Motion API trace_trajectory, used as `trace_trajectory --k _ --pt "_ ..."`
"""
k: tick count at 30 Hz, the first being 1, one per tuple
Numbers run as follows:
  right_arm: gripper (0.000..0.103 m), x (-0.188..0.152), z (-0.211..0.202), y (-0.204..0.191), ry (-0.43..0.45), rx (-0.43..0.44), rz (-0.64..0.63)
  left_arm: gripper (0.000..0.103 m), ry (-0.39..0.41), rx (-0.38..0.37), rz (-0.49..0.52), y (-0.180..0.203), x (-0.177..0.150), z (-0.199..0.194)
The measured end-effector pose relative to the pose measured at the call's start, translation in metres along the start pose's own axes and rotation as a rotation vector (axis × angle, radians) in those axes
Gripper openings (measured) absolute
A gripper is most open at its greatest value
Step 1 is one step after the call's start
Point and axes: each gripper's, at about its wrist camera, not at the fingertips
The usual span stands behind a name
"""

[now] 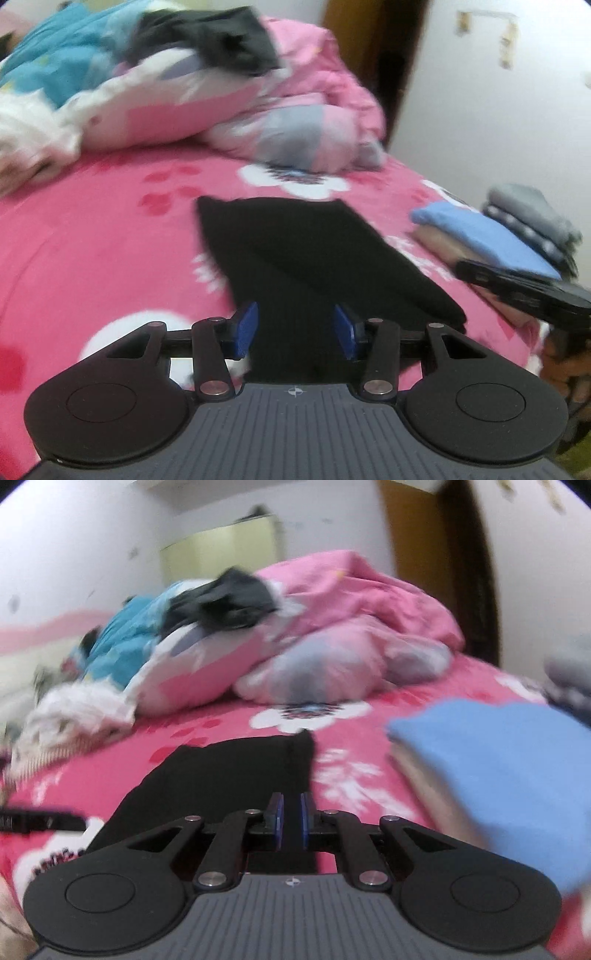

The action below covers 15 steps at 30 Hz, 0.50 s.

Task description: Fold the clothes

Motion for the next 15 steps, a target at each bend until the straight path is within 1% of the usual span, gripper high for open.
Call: trace_trajectory --k 1,2,3,4,5,6,7,9,10,12,15 --pt "0.008 -0.003 0.008 -0.006 -0.005 0.011 -0.026 0.045 0.001 -0.013 0.024 0.005 -0.001 0.007" --pt "0.007 -0.006 0.015 -0.011 -0.011 0.022 -0.048 0.045 -0.016 -0.027 0.033 0.007 -0.005 0.015" --pt "0.007 -0.01 0.022 -0.01 -0.03 0.006 -0.069 0.045 -0.045 -0.041 0.029 0.006 -0.012 0.024" --pt "0.007 -0.015 0.03 -0.005 -0.056 -0.029 -0.087 0.045 -0.066 -0.05 0.021 0.004 -0.018 0.03" --pt "0.007 -0.02 0.037 0.0 -0.083 -0.063 -0.106 0.045 -0.059 -0.059 0.019 0.002 -0.024 0.031" --pt "0.0 -0.025 0.044 0.004 -0.109 -0.098 -0.125 0.046 -0.031 -0.072 0.023 0.0 -0.029 0.028" --pt "0.0 -0.025 0.045 0.01 -0.122 -0.104 -0.126 0.046 -0.022 -0.085 0.029 -0.001 -0.031 0.026" --pt "0.0 -0.013 0.041 0.006 -0.111 -0.141 -0.151 0.047 -0.001 -0.115 0.036 -0.006 -0.035 0.024" --pt "0.0 -0.005 0.041 0.001 -0.099 -0.143 -0.166 0.048 0.01 -0.13 0.035 -0.009 -0.036 0.023" --pt "0.0 0.012 0.047 -0.012 -0.076 -0.104 -0.186 0.05 0.033 -0.162 0.03 -0.014 -0.04 0.023" --pt "0.0 0.03 0.074 -0.034 -0.078 -0.02 -0.214 0.051 0.067 -0.209 0.012 -0.02 -0.046 0.022"
Point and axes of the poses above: each gripper's, at about its wrist camera, not at the fingertips, and z roughly the way its jaws point, y to its right, x to its top, and after that the axes turned 15 degrees about z, right-handed
